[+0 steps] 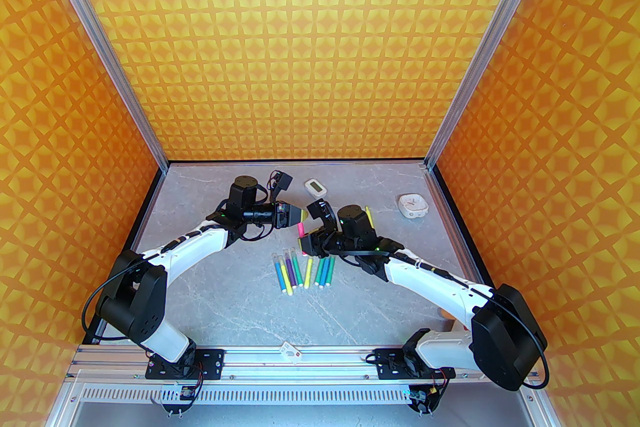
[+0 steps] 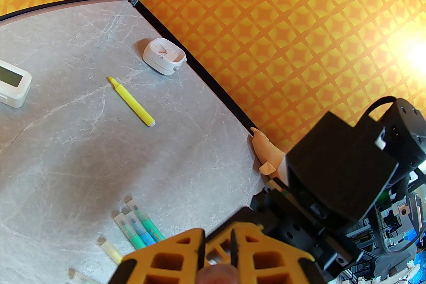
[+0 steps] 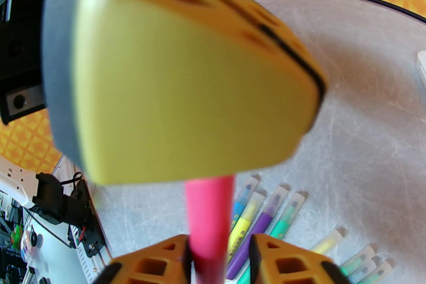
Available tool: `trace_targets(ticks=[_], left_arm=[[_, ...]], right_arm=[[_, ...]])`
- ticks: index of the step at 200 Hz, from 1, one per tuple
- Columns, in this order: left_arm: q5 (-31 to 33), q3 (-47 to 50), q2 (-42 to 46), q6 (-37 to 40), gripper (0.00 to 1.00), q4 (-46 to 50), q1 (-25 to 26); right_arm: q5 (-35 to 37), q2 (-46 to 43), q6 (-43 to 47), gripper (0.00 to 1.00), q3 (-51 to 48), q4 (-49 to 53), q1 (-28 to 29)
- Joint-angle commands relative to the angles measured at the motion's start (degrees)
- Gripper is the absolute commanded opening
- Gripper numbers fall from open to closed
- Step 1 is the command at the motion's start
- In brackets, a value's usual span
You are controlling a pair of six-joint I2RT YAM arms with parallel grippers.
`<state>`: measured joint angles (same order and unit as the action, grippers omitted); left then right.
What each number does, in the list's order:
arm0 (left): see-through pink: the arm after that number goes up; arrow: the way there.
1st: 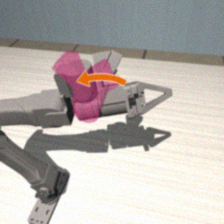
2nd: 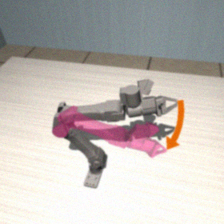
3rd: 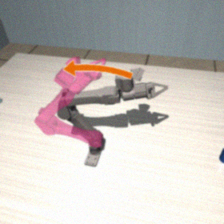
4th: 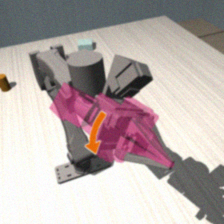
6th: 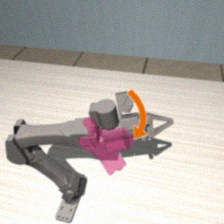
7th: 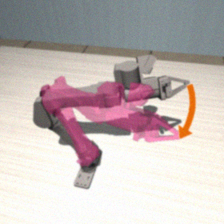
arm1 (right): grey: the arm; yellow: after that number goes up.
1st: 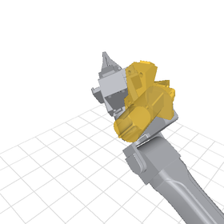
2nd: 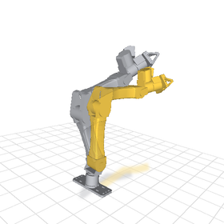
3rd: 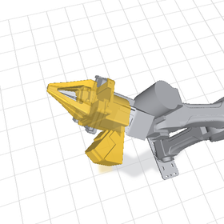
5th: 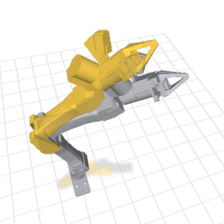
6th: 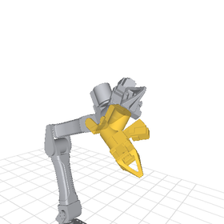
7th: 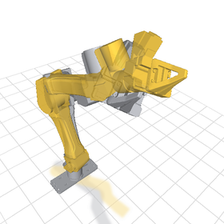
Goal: Open the pen caps
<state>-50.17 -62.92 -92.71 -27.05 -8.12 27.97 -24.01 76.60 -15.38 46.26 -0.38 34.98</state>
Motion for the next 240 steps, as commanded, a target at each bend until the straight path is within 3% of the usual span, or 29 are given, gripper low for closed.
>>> trace_targets(ticks=[1,47,175,240], left_arm=[[-1.2,-2.3,-0.5,-1.1,0.05,0.7,0.4],[-1.3,-2.5,-0.6,-2.7,0.02,-0.3,0.4],[0.4,-3.2,-1.0,-4.2,0.0,-1.0,-1.2],[6.3,-6.8,-1.5,-3.8,0.0,2.2,-3.7]], right_arm=[[1.9,-0.8,-1.3,0.39,-1.5,-5.3,0.2],[1.7,-0.2,-1.8,0.37,-1.9,-8.1,0.2],[-2.0,-1.0,0.1,0.0,-3.2,-5.8,0.2],[-3.2,-4.6,1.3,0.0,-7.9,-3.4,0.2]])
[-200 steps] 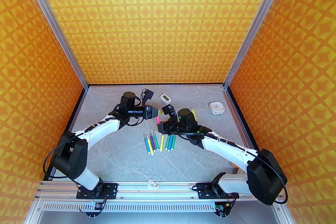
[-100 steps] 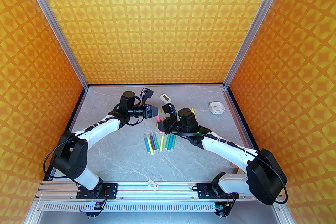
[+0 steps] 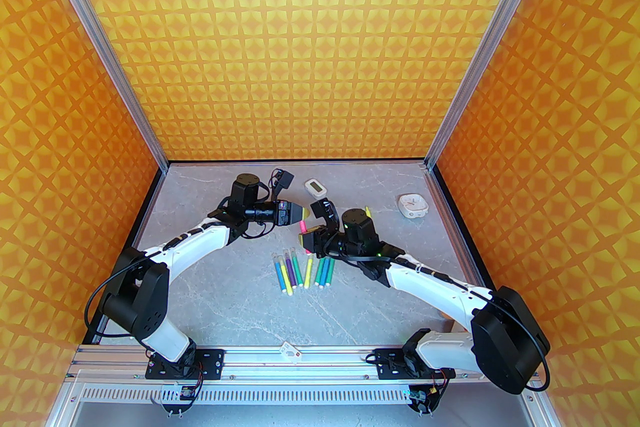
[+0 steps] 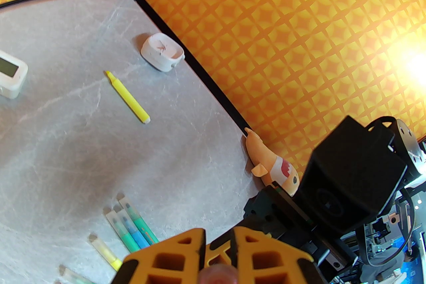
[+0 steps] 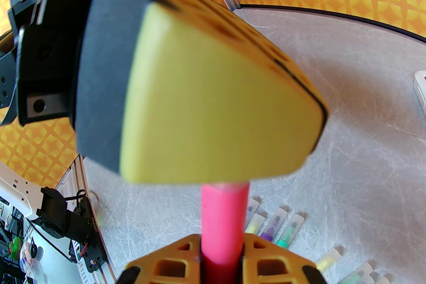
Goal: Open the pen caps
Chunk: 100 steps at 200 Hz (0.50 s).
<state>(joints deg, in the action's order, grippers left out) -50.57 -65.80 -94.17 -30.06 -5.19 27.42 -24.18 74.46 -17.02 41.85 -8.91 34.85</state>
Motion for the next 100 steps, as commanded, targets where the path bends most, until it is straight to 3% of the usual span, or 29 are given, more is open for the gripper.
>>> trace_targets(ticks=[1,67,86,100], left_arm=[[6.8,-4.0,-0.1,-0.7,0.0,-0.8,-3.2],[11.1,-4.5,0.4,-3.3,0.0,-0.3,-5.4],[13.7,-5.9,0.8,0.5,0.0,6.5,-6.2],[19.3,-7.3,1.6,4.6,0.0,14.7,-6.9]], right_arm=[[-3.1,-2.5,2.9,0.0,-3.5,5.1,0.3],[-1.6,-5.5,3.0,0.0,-7.3,4.8,0.2],[2.2,-5.9,3.3,0.0,-7.1,6.2,0.2],[7.5,-5.6,4.0,0.0,-6.1,9.5,0.0]])
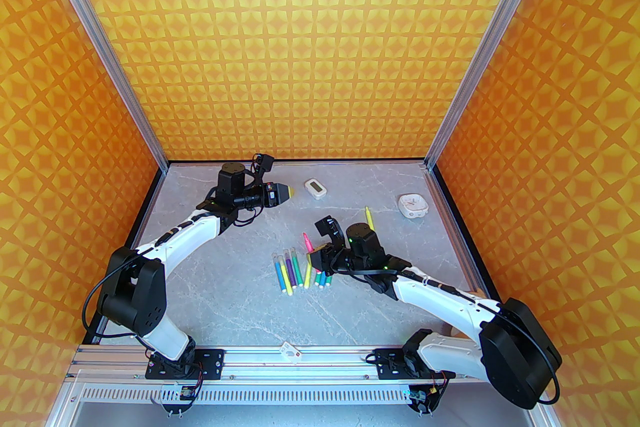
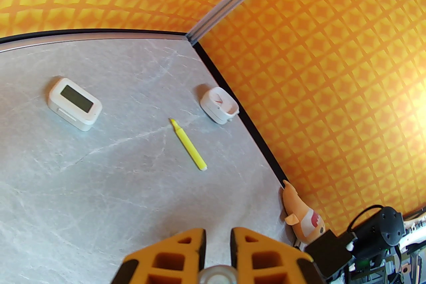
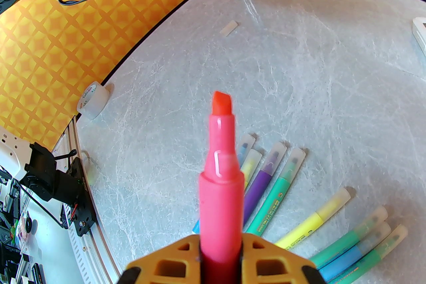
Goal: Open the pen caps
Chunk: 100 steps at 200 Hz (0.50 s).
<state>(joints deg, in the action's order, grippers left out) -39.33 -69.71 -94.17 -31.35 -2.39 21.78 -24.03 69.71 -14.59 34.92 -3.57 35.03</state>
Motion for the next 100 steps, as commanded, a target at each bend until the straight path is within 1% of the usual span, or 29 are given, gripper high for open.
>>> trace_targets(ticks=[1,25,50,75,100], left_arm=[[8.5,-3.4,1.7,6.2,0.0,12.6,-1.3],[19.7,-5.7,2.6,12.4,0.0,25.5,-2.7],[29.0,-5.7,3.2,15.6,0.0,33.0,-5.0],[33.2,-4.3,3.8,17.4,0.0,36.4,-8.7],[34.6,-3.2,3.2,19.1,0.0,37.9,-12.0]], right_arm=[[7.7,-0.9,1.6,0.0,1.0,4.5,-0.2],[15.6,0.3,3.2,0.0,4.7,11.7,-1.5],[21.2,1.6,4.7,0.0,8.0,16.4,-4.0],[25.2,4.1,6.2,0.0,11.3,20.5,-7.7],[28.4,8.0,7.9,0.0,15.4,24.5,-10.7]])
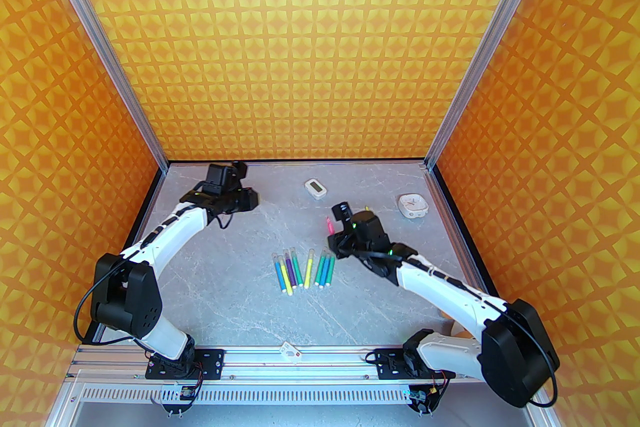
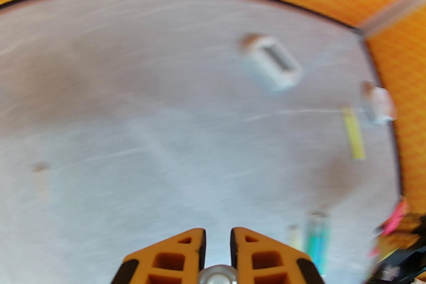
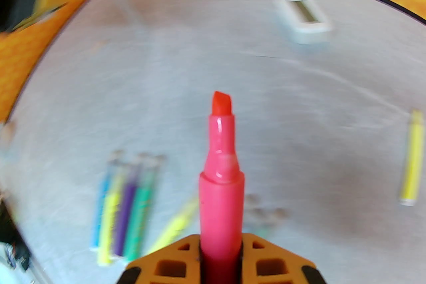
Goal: Open the pen caps
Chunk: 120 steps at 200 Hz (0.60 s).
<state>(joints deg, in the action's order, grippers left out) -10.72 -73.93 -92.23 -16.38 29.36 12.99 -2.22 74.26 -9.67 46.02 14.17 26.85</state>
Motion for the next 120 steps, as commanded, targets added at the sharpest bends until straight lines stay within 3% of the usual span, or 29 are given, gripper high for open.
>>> trace_targets(ticks=[1,57,120], left_arm=[[6.1,1.1,1.2,4.2,0.0,6.2,-3.3],[9.3,-4.3,-8.1,7.2,0.0,11.0,-4.4],[11.2,-12.0,-19.8,8.4,0.0,14.6,-4.4]], right_arm=[[6.6,3.5,2.9,0.0,4.3,6.8,-2.5],[13.6,13.2,4.9,0.0,12.8,11.3,-5.2],[14.8,24.4,5.1,0.0,19.8,13.2,-8.1]])
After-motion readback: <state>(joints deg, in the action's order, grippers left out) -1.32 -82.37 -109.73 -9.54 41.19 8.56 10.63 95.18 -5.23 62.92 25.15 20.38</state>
